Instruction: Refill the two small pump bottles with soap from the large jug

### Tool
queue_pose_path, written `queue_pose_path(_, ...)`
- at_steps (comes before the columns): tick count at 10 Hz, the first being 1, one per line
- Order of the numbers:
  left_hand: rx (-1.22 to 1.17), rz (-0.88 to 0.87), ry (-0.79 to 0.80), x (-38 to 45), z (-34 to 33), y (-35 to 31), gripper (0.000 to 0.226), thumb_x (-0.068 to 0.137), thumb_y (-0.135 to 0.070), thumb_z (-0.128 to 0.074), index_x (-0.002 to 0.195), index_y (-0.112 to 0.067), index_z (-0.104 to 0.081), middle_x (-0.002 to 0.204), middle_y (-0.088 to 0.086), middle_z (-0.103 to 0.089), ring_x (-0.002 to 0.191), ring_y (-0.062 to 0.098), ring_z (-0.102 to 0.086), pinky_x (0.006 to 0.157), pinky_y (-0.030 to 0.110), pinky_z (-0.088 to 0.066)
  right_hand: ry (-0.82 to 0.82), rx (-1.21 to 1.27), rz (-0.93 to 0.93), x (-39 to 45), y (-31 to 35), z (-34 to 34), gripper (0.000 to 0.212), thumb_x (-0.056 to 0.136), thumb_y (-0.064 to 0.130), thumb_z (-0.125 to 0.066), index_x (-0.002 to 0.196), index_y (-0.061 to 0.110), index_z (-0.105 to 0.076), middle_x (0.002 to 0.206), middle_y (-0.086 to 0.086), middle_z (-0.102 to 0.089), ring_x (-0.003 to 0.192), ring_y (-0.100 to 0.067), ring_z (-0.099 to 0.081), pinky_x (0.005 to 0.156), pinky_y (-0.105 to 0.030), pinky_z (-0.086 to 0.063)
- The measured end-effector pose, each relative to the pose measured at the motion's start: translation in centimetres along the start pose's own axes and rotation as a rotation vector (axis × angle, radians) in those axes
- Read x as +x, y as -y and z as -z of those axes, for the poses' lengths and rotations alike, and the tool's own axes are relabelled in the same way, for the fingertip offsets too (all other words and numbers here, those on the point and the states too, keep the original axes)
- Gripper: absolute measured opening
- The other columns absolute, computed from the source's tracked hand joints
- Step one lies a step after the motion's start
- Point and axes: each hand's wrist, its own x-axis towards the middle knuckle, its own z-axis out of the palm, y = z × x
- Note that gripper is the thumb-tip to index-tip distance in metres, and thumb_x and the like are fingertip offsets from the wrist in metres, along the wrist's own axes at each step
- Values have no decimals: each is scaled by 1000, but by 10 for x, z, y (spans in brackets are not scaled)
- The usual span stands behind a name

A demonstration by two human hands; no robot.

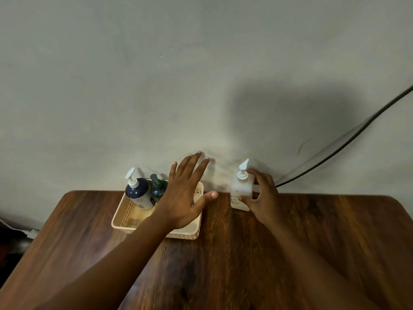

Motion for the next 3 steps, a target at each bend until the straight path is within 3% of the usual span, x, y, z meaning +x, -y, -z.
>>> queue_pose_path(1,19,11,10,-4,-1,1,82,96,-74,-30,165,-33,-12,174,-8,-1,160,11,5,128,50,4,-15,0,-2,-2,1,0,83,68,12,-91,134,33,-46,135,10,-47,116,0,-48,73,-3,-47)
queue_pose_path(2,11,21,-2,-8,5,-2,82,96,-74,-31,164,-34,-11,174,-10,-1,160,12,4,128,50,3,-11,-5,-20,-2,1,4,83,70,15,-90,134,33,-40,134,11,-51,121,-7,-51,79,-15,-52)
queue_pose_path(3,26,31,-7,-13,22,-10,84,95,-75,-30,165,-33,-9,173,-11,-1,160,11,4,129,52,2,4,-7,-51,-9,14,12,91,71,22,-90,142,29,-34,140,7,-48,127,-9,-46,83,-10,-40)
